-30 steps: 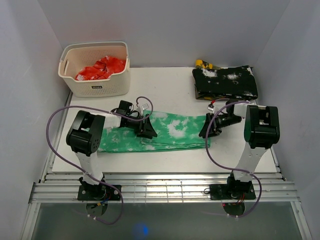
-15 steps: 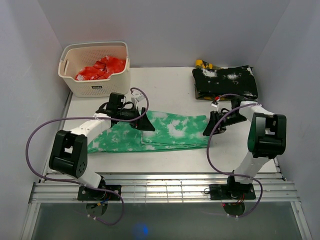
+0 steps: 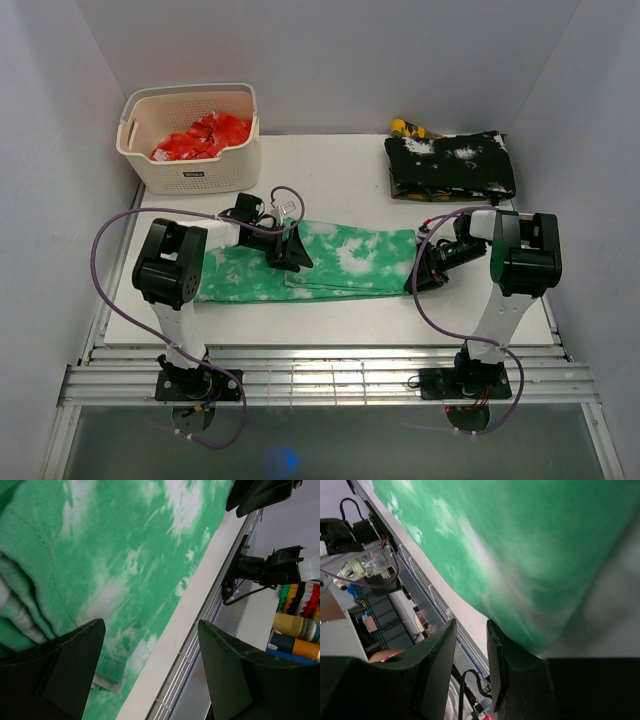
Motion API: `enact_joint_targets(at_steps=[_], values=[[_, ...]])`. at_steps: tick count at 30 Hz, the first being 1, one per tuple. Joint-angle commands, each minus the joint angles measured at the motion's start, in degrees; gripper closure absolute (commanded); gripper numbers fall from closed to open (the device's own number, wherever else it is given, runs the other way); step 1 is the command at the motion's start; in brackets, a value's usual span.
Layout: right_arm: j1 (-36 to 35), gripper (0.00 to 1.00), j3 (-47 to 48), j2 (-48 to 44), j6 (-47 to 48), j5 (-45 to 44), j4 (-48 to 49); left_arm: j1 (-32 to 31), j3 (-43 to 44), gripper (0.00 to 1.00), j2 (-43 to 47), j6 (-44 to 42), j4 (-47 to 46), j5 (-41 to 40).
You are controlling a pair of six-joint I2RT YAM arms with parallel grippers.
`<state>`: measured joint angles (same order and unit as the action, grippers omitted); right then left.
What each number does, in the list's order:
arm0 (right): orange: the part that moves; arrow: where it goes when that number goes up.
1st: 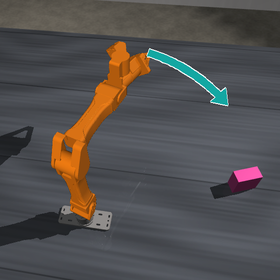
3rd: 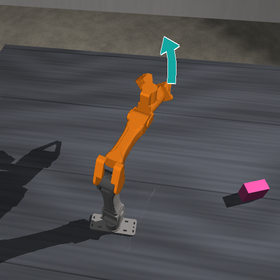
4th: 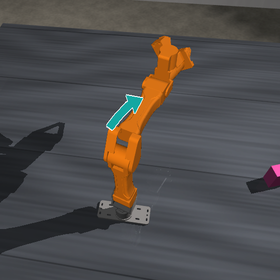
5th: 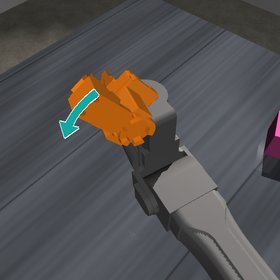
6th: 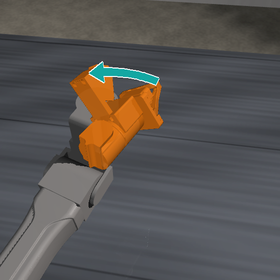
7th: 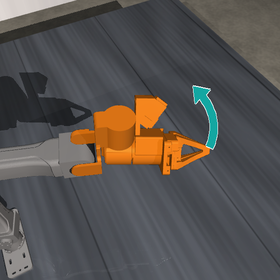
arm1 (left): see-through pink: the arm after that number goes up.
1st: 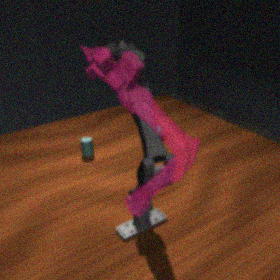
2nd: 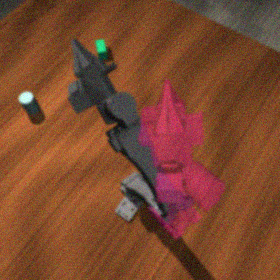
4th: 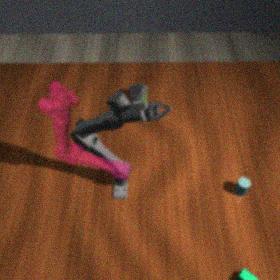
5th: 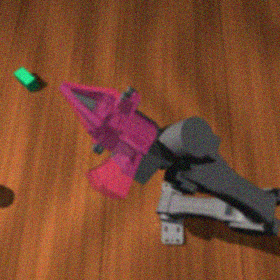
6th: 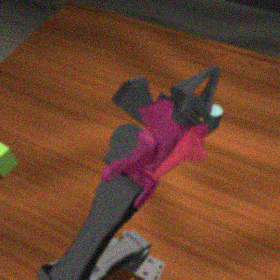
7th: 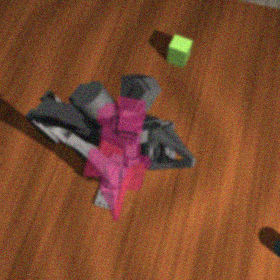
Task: Fold and stack the trousers
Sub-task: Fold the trousers
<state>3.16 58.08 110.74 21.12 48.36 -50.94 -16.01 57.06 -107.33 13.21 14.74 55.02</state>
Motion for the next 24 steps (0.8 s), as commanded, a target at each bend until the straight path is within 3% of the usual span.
enact_joint_targets(at_steps=[1,8,11,15,20,24], values=[[3.9,0.62,1.9,-0.3,-0.3,-16.1,5.8,0.8,3.6,0.12,-2.7,-6.3,3.6,-8.4],[4.0,0.61,6.8,-6.7,4.8,-8.0,-1.0,0.8,5.5,0.12,8.1,-15.6,8.1,1.5],[4.0,0.55,10.4,-10.2,1.4,-8.9,1.6,1.0,3.4,0.12,12.7,-15.1,8.9,-2.4],[4.0,0.45,12.1,-13.0,-6.6,-17.0,10.0,1.7,-0.3,0.12,15.8,-15.7,9.3,-10.8],[4.0,0.40,18.7,-5.5,-9.8,-20.1,12.4,5.3,-3.1,0.12,15.5,-14.7,8.9,-13.9],[3.9,0.35,22.8,3.8,-11.5,-13.6,11.5,7.9,-3.0,0.12,14.0,-14.1,9.2,-12.9]])
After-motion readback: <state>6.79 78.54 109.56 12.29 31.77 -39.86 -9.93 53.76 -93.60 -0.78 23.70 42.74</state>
